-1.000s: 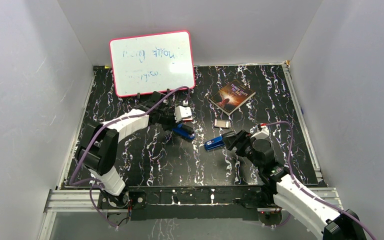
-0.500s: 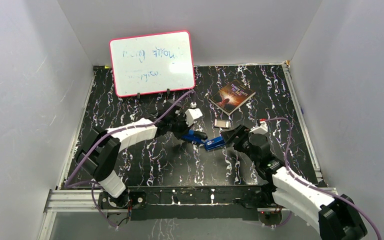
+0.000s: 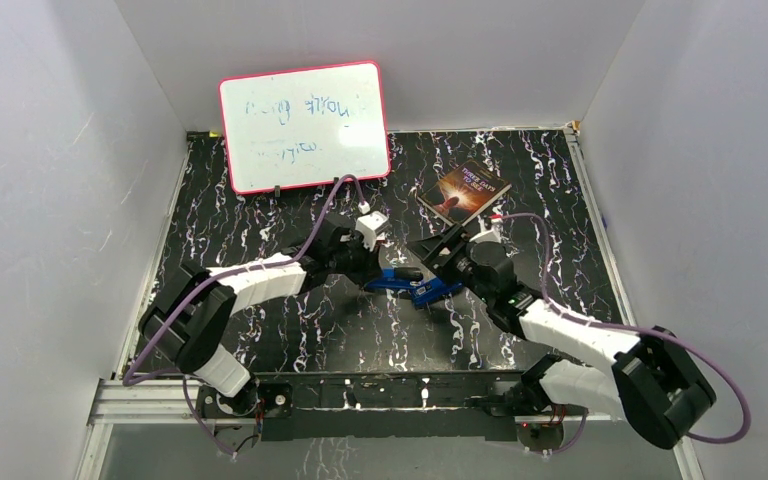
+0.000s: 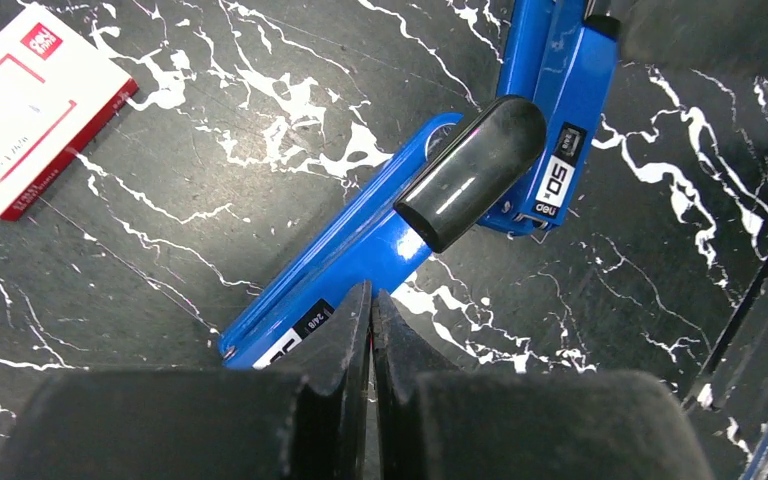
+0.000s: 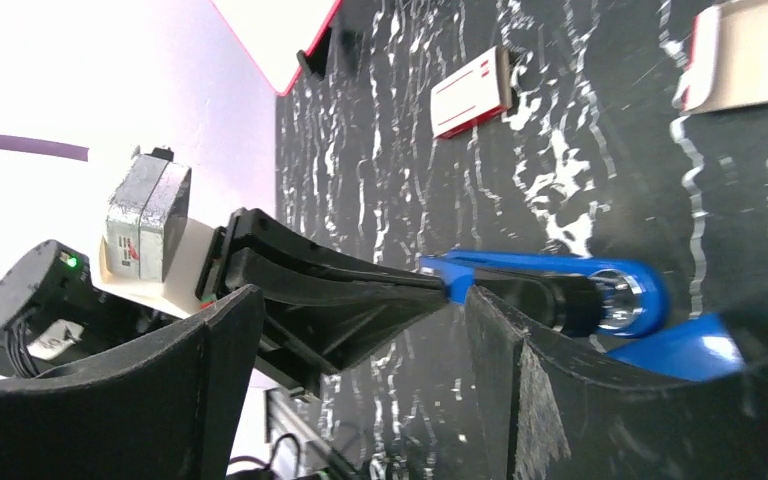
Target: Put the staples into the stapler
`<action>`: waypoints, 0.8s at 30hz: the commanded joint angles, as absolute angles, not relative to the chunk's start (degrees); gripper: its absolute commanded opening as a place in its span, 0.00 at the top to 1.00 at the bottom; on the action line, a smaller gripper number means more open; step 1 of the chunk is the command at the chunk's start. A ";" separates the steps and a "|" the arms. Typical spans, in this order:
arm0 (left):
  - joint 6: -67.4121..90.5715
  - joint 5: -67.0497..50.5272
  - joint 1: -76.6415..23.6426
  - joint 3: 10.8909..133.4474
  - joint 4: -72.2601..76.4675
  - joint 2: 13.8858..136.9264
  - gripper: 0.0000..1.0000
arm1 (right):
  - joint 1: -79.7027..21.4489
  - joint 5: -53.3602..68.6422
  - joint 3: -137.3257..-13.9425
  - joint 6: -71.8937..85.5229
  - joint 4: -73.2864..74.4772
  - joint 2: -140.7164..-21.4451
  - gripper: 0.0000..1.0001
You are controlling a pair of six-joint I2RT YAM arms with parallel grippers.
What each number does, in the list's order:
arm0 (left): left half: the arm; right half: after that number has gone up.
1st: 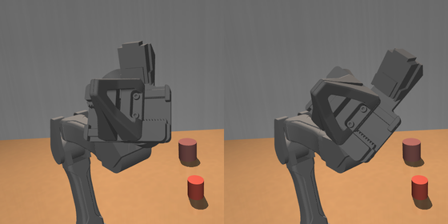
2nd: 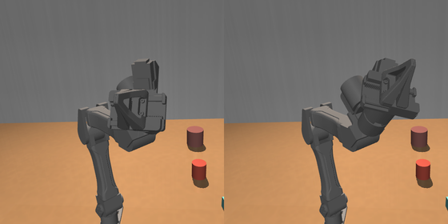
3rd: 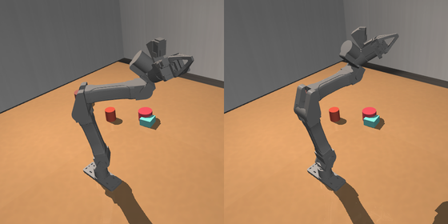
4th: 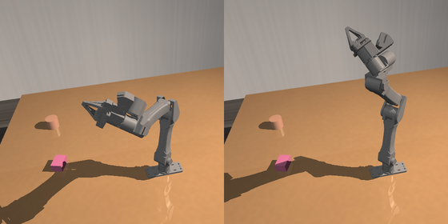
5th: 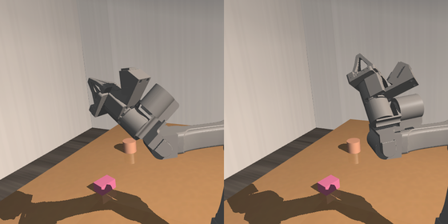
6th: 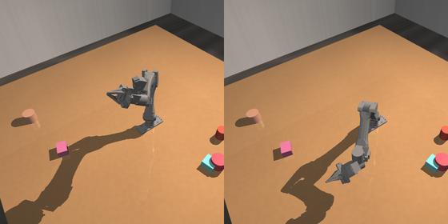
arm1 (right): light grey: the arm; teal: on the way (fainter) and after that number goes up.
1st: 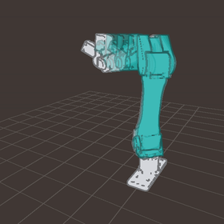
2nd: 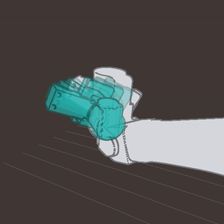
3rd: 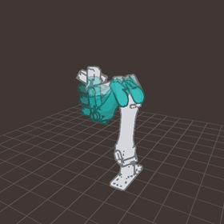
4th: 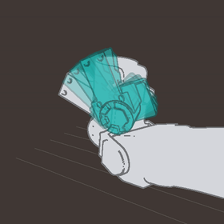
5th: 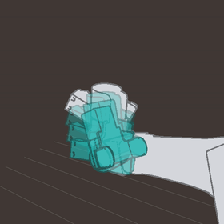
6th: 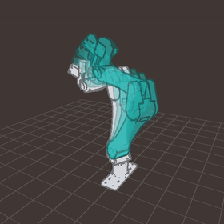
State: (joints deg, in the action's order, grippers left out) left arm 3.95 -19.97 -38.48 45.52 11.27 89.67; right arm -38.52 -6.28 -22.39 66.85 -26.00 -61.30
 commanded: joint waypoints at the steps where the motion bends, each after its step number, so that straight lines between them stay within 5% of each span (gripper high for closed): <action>1: 7.88 -22.31 -39.42 42.78 10.15 87.62 0.99 | -41.25 -8.46 -25.77 74.90 -29.74 -66.22 0.20; 3: 4.95 -22.07 -39.48 42.46 8.58 86.43 0.83 | -41.66 -8.40 -25.63 75.55 -30.81 -68.02 0.20; 7: -5.18 -22.58 -39.46 42.21 6.86 82.59 0.68 | -41.83 -8.26 -24.96 74.83 -31.38 -67.96 0.20; 18: -43.90 -29.15 -39.47 46.64 -2.45 83.36 0.49 | -41.78 -9.70 -23.05 70.85 -29.00 -63.37 0.19; 24: -50.35 -28.63 -39.16 50.48 -4.35 89.88 0.47 | -41.79 -10.14 -22.24 69.81 -28.01 -61.22 0.19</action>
State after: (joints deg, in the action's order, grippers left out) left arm -41.39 -26.30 -39.22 47.24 -1.63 86.89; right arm -41.56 -8.62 -23.29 71.44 -26.96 -63.44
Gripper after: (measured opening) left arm 0.524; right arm 0.811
